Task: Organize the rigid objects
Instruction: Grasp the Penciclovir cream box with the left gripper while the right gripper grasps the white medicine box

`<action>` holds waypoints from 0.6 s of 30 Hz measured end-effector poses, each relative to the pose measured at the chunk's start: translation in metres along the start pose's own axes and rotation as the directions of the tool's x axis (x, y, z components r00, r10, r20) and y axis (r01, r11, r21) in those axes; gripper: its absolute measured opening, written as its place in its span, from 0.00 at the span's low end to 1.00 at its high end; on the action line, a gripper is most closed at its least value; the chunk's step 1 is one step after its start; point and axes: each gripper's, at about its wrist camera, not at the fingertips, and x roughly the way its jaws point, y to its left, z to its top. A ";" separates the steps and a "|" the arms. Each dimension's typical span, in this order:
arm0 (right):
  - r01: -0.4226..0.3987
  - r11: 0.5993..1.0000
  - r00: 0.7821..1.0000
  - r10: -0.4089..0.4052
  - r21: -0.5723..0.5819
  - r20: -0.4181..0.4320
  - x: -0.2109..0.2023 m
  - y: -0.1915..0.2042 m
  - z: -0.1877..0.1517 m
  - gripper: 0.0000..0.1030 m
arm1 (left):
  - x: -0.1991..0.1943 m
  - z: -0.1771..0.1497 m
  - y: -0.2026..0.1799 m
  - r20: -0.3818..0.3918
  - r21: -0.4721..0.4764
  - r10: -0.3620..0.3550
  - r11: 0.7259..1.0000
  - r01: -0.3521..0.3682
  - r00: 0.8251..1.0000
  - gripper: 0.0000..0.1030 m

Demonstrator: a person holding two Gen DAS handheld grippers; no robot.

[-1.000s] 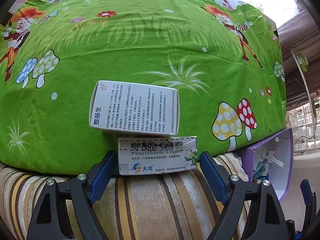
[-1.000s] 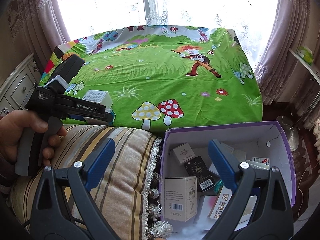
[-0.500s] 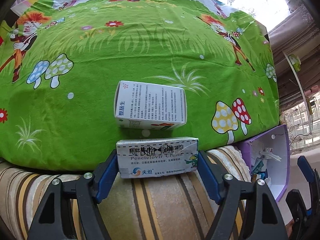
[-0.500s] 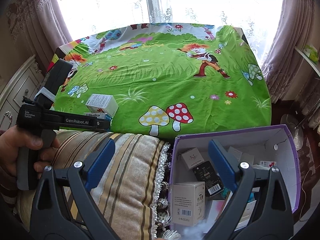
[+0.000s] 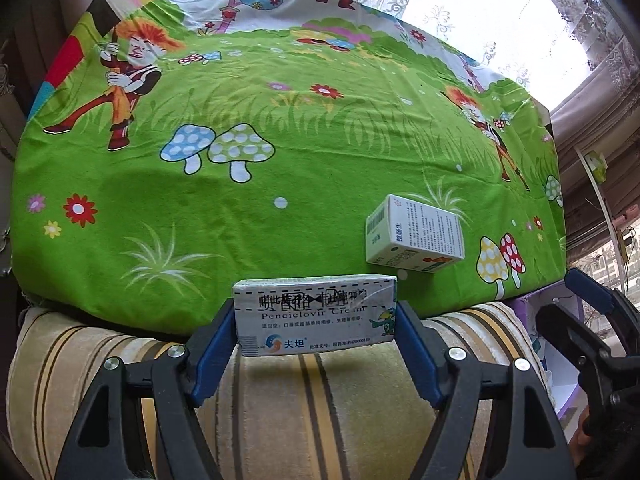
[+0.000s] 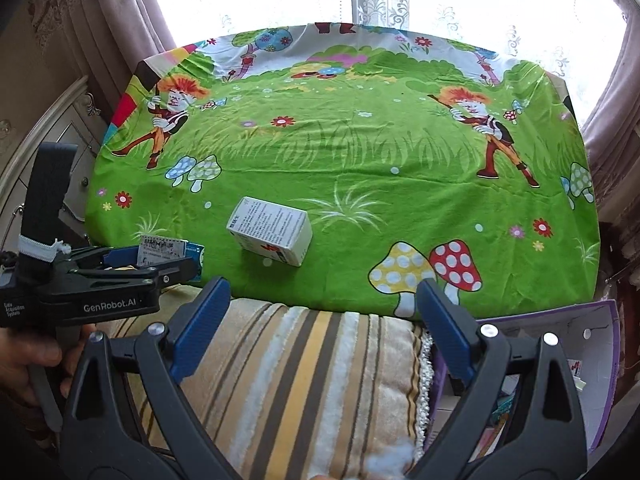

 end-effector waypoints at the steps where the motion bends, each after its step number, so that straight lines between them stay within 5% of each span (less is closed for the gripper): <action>1: 0.002 1.000 1.000 -0.002 -0.001 -0.007 0.006 0.005 0.003 0.93 | -0.002 0.001 0.005 0.012 -0.005 0.006 1.000 -0.006 1.000 0.74; 18: 0.108 0.994 0.989 -0.106 0.014 -0.101 0.084 0.052 0.041 0.94 | -0.009 0.008 0.068 0.121 -0.213 0.036 0.977 -0.010 0.992 0.74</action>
